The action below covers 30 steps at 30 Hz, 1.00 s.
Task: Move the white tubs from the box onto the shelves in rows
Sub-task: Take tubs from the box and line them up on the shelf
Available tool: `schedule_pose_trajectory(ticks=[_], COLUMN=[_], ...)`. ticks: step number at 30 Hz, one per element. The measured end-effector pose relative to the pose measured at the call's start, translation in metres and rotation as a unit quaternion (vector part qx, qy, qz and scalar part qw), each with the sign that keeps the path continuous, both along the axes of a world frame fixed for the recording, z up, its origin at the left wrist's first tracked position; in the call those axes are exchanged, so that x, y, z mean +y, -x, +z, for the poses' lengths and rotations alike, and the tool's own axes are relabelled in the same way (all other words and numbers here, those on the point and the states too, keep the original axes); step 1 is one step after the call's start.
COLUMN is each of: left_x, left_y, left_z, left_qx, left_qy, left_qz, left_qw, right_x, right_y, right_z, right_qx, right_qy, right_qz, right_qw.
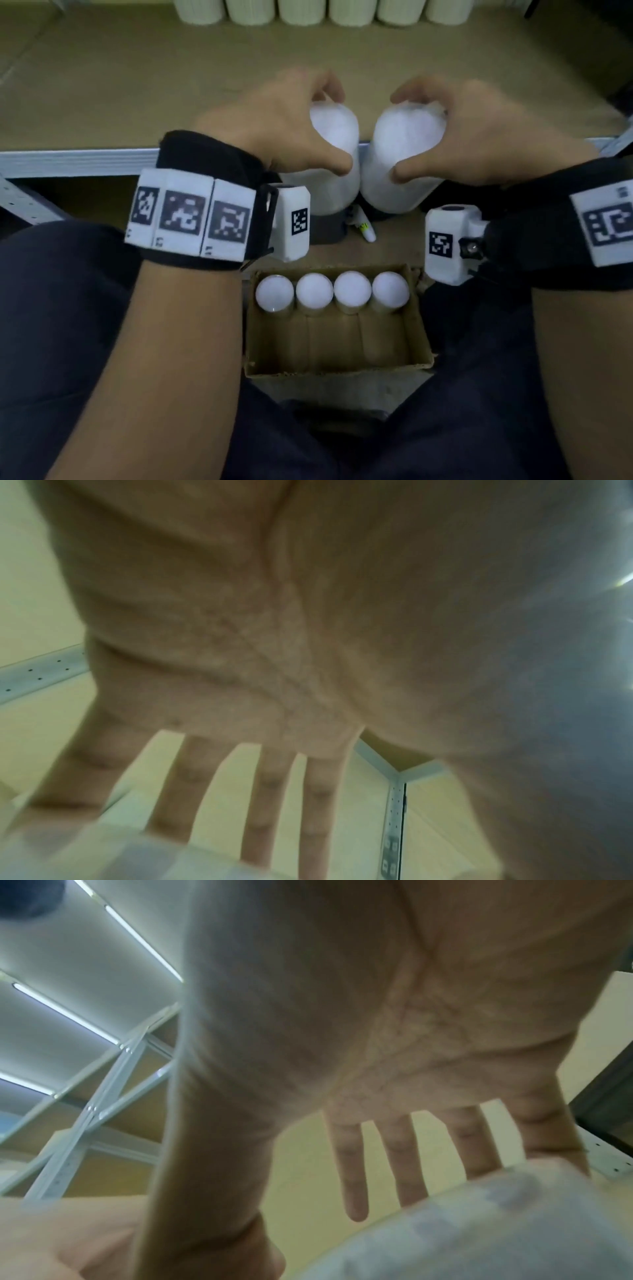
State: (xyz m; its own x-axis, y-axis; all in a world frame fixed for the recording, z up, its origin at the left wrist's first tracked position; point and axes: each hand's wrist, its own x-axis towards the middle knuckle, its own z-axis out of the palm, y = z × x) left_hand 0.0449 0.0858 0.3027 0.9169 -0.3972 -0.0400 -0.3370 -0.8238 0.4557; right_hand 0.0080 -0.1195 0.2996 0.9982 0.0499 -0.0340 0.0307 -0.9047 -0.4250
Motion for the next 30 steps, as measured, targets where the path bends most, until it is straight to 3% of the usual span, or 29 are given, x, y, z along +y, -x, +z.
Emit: schedule_pose_trajectory(ticks=[10,21,30], left_x=[-0.008,-0.025,-0.017], left_y=[-0.012,-0.03,-0.022], left_z=[0.001,-0.023,-0.007], left_qx=[-0.157,-0.146,-0.172], left_qy=[0.13,0.152,0.116], left_qz=[0.063,0.093,0.077], left_qw=[0.977,0.973,0.975], right_x=[0.0,0.001,0.003], right_y=[-0.032,-0.055,-0.04], right_z=[0.015,-0.017,-0.008], right_qx=[-0.137,-0.161,-0.179], right_qy=[-0.074,-0.134,-0.038], right_qz=[-0.013,-0.035,-0.039], right_qw=[0.988,0.977,0.982])
